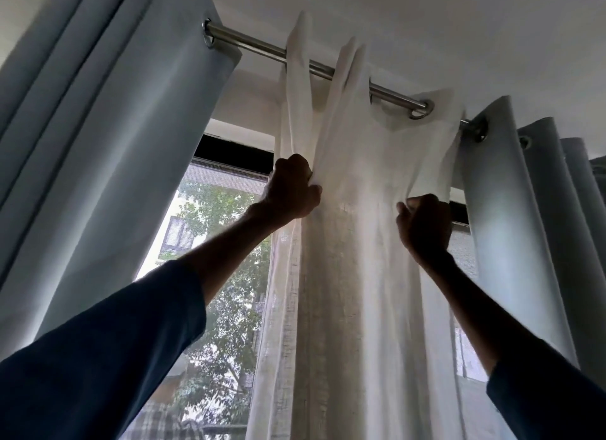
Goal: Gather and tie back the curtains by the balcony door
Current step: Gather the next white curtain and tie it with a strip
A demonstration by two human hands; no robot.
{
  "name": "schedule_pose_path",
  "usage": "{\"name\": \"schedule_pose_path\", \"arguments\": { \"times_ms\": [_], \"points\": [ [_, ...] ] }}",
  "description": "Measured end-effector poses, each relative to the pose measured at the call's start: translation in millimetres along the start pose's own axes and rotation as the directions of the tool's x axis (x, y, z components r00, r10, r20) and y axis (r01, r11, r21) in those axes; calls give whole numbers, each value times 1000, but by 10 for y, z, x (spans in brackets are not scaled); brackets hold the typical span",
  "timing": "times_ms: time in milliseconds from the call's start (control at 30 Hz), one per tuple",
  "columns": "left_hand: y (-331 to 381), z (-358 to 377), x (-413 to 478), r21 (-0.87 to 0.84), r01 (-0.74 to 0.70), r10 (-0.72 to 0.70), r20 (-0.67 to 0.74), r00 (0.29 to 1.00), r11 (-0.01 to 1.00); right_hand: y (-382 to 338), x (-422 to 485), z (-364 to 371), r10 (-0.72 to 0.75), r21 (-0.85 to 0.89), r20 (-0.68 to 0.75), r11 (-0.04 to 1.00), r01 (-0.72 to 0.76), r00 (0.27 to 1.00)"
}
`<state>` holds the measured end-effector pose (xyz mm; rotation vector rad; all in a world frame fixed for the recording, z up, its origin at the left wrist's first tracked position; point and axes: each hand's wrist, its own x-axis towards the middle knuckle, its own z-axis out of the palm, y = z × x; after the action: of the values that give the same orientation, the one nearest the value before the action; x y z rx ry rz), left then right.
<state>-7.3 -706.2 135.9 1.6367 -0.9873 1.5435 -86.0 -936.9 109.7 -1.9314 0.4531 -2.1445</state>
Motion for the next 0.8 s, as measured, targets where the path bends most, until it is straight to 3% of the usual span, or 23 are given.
{"name": "schedule_pose_path", "arguments": {
  "times_ms": [133, 233, 300, 467, 800],
  "points": [
    [48, 32, 1, 3, -13, 13, 35, 999, 1000, -546, -104, -4, -177, -91, 52, 979, 181, 983],
    [97, 36, 17, 20, 22, -23, 75, 997, 1000, -1073, -309, -95, -387, -1, 155, 920, 392, 909],
    [70, 10, 31, 19, -31, 30, 67, 997, 999, -1199, -366, -119, -457, 28, 131, 889, 458, 880],
    [4, -44, -18, 7, -73, 72, 71, 995, 997, -948, -521, -34, -427, 79, 6, 902, 425, 904],
    [244, -19, -528, -15, 11, -8, 163, 987, 1000, -614, -1084, -32, -396, 246, 60, 896, 371, 916]
  ]
}}
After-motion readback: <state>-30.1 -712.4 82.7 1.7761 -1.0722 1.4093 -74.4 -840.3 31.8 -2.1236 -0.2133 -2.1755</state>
